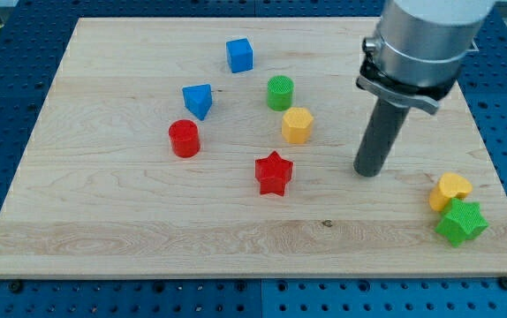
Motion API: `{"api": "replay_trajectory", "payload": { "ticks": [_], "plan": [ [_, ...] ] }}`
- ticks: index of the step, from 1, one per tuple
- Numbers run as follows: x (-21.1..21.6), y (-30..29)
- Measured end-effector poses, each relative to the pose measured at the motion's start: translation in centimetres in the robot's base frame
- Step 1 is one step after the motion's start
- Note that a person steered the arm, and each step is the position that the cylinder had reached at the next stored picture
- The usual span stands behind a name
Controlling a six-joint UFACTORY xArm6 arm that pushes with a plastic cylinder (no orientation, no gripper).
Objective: Move the red star slightly right
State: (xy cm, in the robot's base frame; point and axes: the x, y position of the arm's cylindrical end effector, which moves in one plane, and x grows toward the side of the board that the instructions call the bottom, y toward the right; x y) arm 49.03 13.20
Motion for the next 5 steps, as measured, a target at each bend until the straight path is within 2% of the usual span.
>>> {"api": "replay_trajectory", "payload": {
  "ticks": [1, 4, 5],
  "plan": [
    [-0.9, -2.3],
    [-2.3, -18.0],
    [-0.3, -19.9]
  ]
}}
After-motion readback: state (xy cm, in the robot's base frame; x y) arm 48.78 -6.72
